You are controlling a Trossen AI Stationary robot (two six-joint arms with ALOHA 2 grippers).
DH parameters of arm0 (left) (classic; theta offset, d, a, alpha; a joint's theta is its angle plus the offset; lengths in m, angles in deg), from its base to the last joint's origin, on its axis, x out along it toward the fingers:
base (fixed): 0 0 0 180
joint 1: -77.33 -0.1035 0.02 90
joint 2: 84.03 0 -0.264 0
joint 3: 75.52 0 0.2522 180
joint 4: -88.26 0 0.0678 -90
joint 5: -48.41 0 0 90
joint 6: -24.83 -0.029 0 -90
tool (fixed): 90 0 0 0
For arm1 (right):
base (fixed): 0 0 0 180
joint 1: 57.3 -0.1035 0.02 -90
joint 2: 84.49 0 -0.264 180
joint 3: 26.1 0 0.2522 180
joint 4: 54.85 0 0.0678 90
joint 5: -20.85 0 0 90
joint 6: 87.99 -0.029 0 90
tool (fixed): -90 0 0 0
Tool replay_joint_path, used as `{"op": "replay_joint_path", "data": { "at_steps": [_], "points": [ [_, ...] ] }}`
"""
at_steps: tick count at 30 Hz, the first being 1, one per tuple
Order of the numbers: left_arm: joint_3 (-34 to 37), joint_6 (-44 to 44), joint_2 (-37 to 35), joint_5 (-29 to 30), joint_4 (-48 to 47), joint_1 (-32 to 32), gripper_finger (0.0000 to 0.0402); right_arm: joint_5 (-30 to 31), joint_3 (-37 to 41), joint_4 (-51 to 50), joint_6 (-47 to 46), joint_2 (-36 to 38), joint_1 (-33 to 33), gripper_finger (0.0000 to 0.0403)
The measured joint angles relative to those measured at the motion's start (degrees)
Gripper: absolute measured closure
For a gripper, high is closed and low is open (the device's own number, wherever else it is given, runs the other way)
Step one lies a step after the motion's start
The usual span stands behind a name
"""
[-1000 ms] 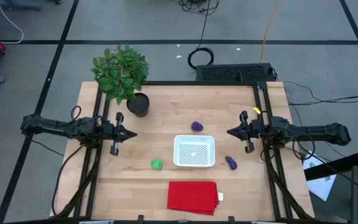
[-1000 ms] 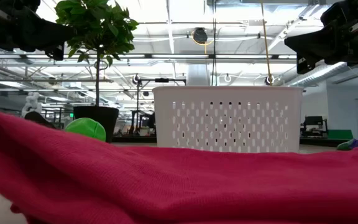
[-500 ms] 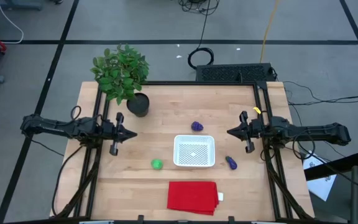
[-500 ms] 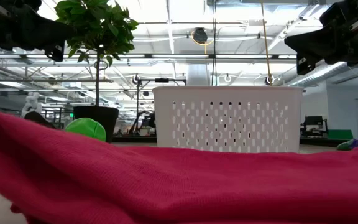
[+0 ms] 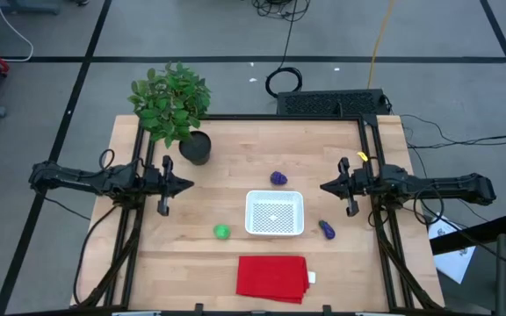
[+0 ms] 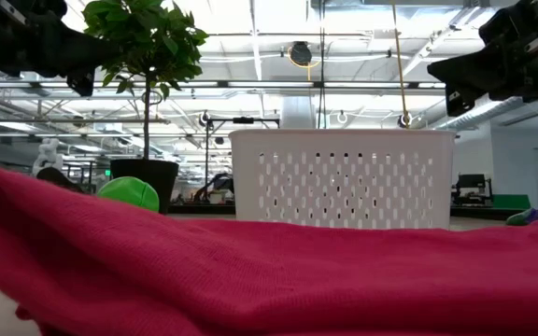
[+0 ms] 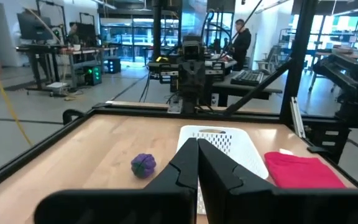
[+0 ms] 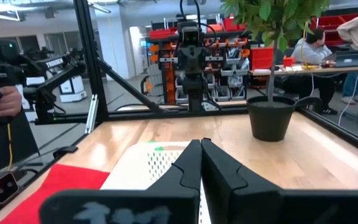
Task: Pick and placing Produce into tupperware
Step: Put the green guava into the white bin
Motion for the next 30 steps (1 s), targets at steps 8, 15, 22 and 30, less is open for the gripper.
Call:
{"op": "replay_joint_path", "data": {
  "at_steps": [8,15,22,30],
  "points": [
    [0.0,-1.92,0.0,1.52,-0.39,0.0,0.0394,0.0,0.01,0.0,0.15,0.0,0.0,0.0403],
    [0.0,-3.06,3.57,2.61,0.91,0.47,0.0394,0.0,-0.01,0.14,-1.57,0.0,0.02,0.0403],
    [-0.19,-6.56,11.42,3.05,8.51,3.13,0.0394,-0.02,0.0,0.21,-1.73,0.0,0.02,0.0403],
    [-4.33,-8.52,18.2,7.06,9.34,5.51,0.0394,-0.02,-0.01,-0.33,-2.17,0.02,0.01,0.0403]
  ]
}}
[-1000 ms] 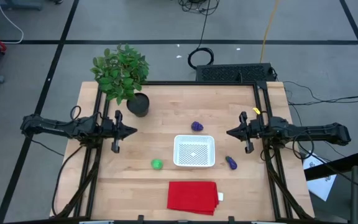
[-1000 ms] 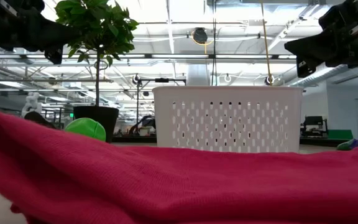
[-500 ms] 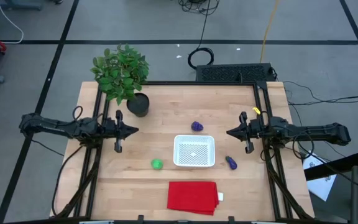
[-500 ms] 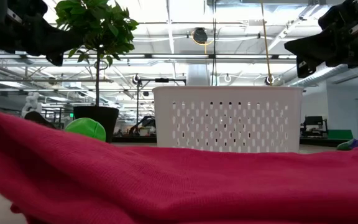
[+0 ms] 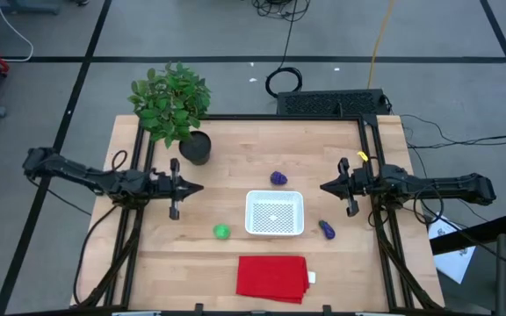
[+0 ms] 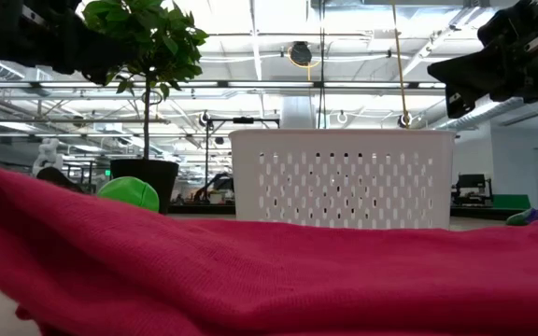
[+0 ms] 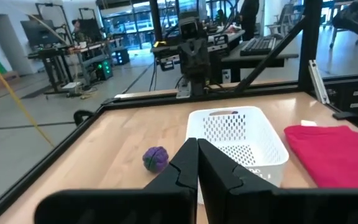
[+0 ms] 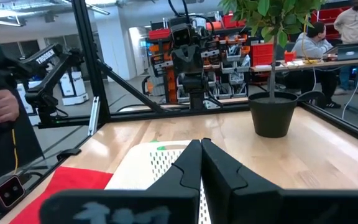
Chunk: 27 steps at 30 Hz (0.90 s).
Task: Pick and placing Produce into tupperware
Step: Put the green guava into the white bin
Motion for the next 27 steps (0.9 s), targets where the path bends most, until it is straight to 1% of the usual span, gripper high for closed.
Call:
{"op": "replay_joint_path", "data": {
  "at_steps": [7,17,23,27],
  "points": [
    [-0.65,0.59,2.37,0.5,-0.24,0.77,0.0394,0.0,0.0,-0.27,0.0,0.0,-0.01,0.0403],
    [-0.94,2.54,2.95,0.52,0.13,1.03,0.0394,-0.02,0.01,-0.22,0.84,0.0,-0.01,0.0403],
    [-5.64,2.49,4.39,1.92,-6.71,2.59,0.0394,-0.02,0.0,-0.24,0.85,-0.01,0.0,0.0403],
    [-10.33,3.92,7.16,2.05,-12.18,3.28,0.0394,-0.02,0.01,-0.24,0.85,0.0,-0.01,0.0403]
  ]
}}
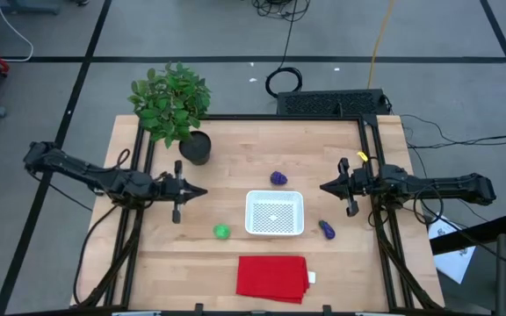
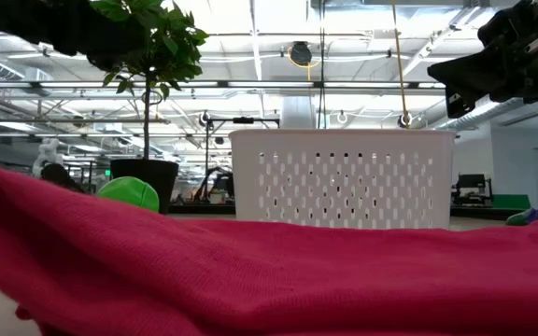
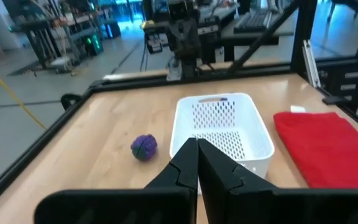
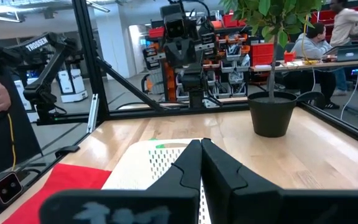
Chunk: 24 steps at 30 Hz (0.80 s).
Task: Pick and placing Produce into tupperware
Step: Put the green guava into the white bin
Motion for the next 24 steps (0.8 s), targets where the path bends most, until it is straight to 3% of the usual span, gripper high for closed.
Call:
{"op": "replay_joint_path", "data": {
  "at_steps": [15,18,24],
  "points": [
    [-15.58,3.43,19.07,-0.96,-12.42,3.35,0.0387,0.0,0.0,-0.9,0.0,-0.02,0.01,0.0403],
    [-16.76,4.97,22.29,-2.47,-12.56,3.22,0.0361,0.0,0.0,-0.93,0.0,0.0,0.0,0.0403],
    [-16.99,7.8,26.05,-5.93,-12.63,3.17,0.0267,0.02,-0.01,-0.89,0.04,0.0,0.0,0.0403]
  ]
}}
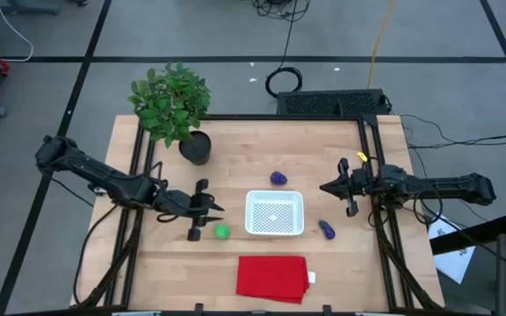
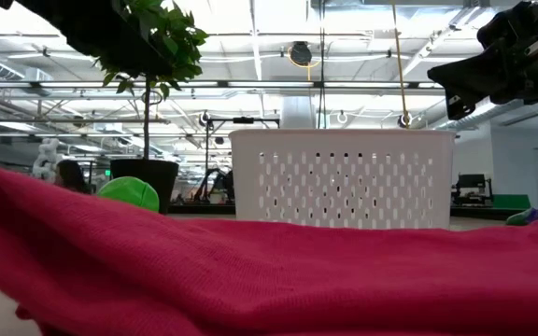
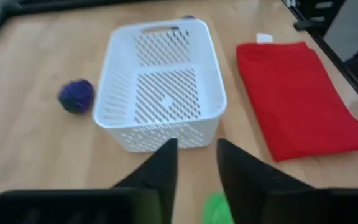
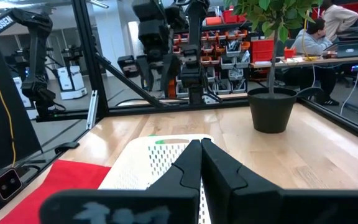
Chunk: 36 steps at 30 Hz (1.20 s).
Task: Pick and placing Produce into tupperware
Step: Put the green guava into the white bin
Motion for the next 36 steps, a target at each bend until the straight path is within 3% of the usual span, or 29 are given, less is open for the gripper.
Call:
{"op": "replay_joint_path", "data": {
  "at_steps": [7,12,20,27,36],
  "points": [
    [-0.01,2.59,0.72,-0.23,0.18,0.0,0.0153,0.0,0.02,0.02,0.29,0.0,0.0,0.0403],
    [-1.71,3.16,0.72,-0.25,-2.66,0.0,0.0104,0.0,0.0,0.02,1.26,0.0,0.02,0.0403],
    [-14.06,6.48,2.46,-0.49,-18.56,-0.3,0.012,0.0,0.0,0.03,1.21,0.0,0.01,0.0403],
    [-23.37,7.36,9.95,-6.14,-30.38,-1.99,0.0138,0.02,0.01,0.04,1.12,-0.01,0.02,0.0403],
    [-28.04,7.65,19.94,-11.27,-39.59,-3.08,0.0089,0.03,0.01,0.04,1.09,0.0,0.01,0.0403]
  ]
}}
